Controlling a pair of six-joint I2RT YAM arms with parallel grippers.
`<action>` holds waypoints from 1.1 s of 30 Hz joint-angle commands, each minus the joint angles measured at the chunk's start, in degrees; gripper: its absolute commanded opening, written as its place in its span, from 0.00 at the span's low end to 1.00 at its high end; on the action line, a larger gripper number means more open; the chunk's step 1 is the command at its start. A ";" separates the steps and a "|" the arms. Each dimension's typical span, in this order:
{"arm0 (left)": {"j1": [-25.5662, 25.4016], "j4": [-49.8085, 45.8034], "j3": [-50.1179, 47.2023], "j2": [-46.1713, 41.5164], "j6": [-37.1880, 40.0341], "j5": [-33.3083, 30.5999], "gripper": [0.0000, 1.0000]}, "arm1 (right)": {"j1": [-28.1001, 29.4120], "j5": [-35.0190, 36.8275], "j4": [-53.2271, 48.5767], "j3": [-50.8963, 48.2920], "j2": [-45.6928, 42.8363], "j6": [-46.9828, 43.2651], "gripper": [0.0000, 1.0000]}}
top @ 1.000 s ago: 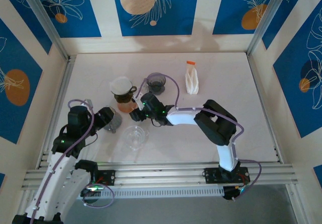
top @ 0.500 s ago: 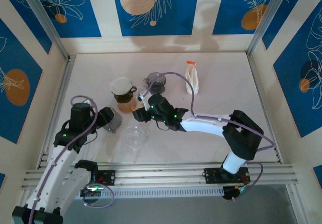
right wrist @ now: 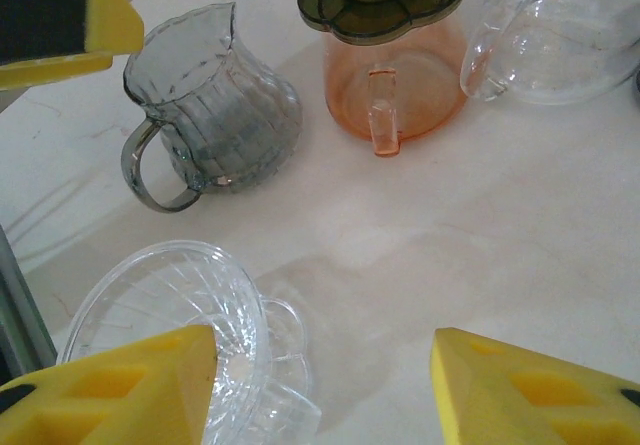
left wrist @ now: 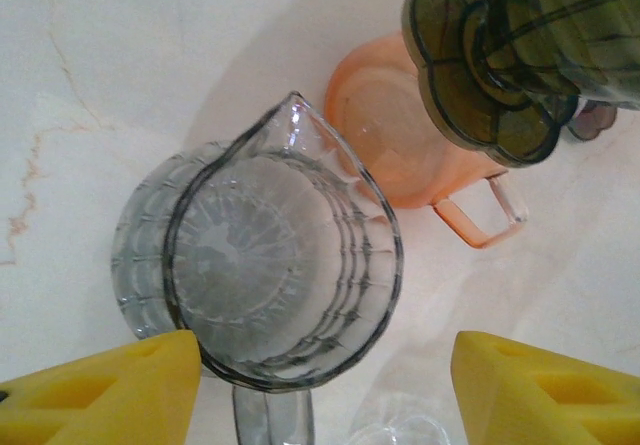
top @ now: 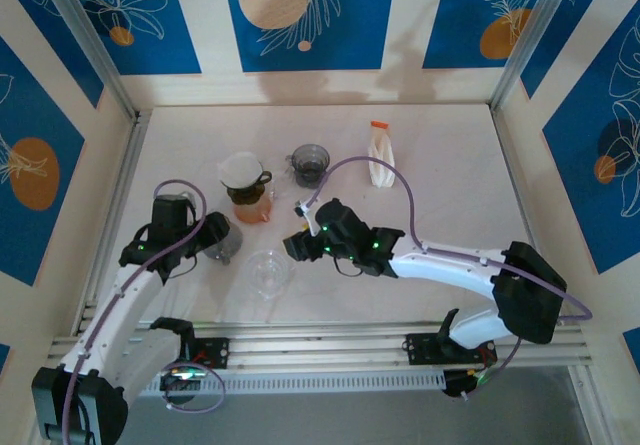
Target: Place the coffee filter in the dripper
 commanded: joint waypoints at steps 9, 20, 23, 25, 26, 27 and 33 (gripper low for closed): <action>4.48 9.87 -2.66 1.75 -0.59 -8.13 0.70 | 0.56 1.98 -1.95 -2.67 -4.10 1.70 0.59; 4.55 28.41 -6.05 11.25 -3.62 -1.71 0.70 | 0.67 2.59 -3.35 -4.25 -7.84 1.59 0.59; 4.54 28.38 -6.64 12.94 -3.63 -0.28 0.67 | 0.55 2.86 -3.77 -4.63 -9.26 1.76 0.60; 4.55 28.38 -7.52 13.18 -3.68 0.80 0.65 | 0.45 2.91 -4.78 -4.49 -9.79 1.88 0.60; 4.56 28.19 -7.77 13.22 -3.57 1.24 0.64 | 0.36 2.95 -5.07 -4.44 -9.93 1.93 0.60; 4.58 28.15 -8.07 13.30 -3.45 1.98 0.63 | 0.35 2.92 -5.56 -4.28 -10.07 2.08 0.60; 4.52 27.20 -9.90 12.11 -3.08 5.06 0.61 | 0.05 2.85 -9.71 -2.37 -9.30 3.78 0.60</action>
